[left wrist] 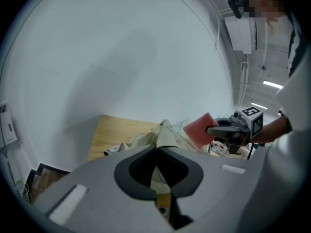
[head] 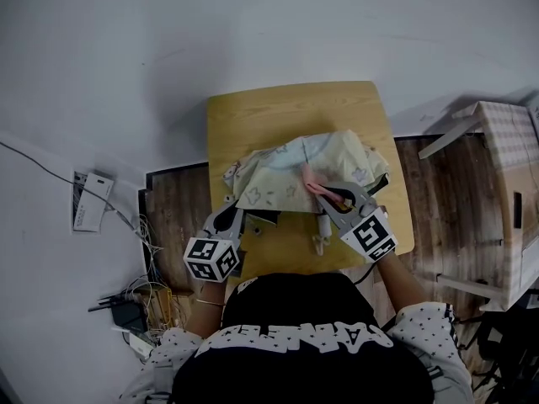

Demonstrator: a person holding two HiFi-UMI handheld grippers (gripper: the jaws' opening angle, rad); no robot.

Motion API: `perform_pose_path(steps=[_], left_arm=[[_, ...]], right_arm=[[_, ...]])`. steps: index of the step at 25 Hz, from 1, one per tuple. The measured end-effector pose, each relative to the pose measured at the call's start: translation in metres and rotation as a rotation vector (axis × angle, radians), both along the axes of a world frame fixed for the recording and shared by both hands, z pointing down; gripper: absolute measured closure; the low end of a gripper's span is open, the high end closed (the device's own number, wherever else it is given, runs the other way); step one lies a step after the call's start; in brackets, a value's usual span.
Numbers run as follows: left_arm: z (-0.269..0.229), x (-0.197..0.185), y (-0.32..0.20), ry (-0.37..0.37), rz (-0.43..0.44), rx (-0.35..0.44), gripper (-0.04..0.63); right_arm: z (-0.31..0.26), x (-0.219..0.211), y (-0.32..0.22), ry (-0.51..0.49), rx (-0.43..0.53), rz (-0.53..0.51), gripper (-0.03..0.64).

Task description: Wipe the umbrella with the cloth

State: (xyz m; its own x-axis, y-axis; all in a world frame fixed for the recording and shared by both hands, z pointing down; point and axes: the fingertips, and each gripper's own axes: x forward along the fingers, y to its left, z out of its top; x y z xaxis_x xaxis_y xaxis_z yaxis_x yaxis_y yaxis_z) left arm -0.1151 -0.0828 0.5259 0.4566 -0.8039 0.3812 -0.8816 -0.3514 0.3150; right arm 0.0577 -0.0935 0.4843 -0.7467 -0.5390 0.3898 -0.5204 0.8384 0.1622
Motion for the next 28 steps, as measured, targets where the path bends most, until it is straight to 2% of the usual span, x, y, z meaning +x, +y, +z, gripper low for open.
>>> perform_pose_path(steps=[6, 12, 15, 19, 28], left_arm=[[0.001, -0.004, -0.001, 0.001, -0.039, -0.006, 0.594], [0.001, -0.004, -0.001, -0.012, -0.066, -0.009, 0.594], [0.002, -0.006, 0.000, -0.014, -0.085, -0.018, 0.595], [0.005, -0.009, 0.001, -0.020, -0.103, -0.029, 0.594], [0.005, -0.012, -0.001, -0.031, -0.102, -0.032, 0.594]], right_arm=[[-0.018, 0.017, -0.041, 0.056, 0.124, 0.079, 0.584], [-0.027, 0.032, -0.073, 0.221, 0.276, 0.113, 0.583], [-0.019, 0.035, -0.081, 0.300, 0.310, 0.099, 0.584], [0.005, 0.037, -0.084, 0.386, 0.282, 0.051, 0.583], [0.039, 0.038, -0.067, 0.435, 0.196, -0.009, 0.583]])
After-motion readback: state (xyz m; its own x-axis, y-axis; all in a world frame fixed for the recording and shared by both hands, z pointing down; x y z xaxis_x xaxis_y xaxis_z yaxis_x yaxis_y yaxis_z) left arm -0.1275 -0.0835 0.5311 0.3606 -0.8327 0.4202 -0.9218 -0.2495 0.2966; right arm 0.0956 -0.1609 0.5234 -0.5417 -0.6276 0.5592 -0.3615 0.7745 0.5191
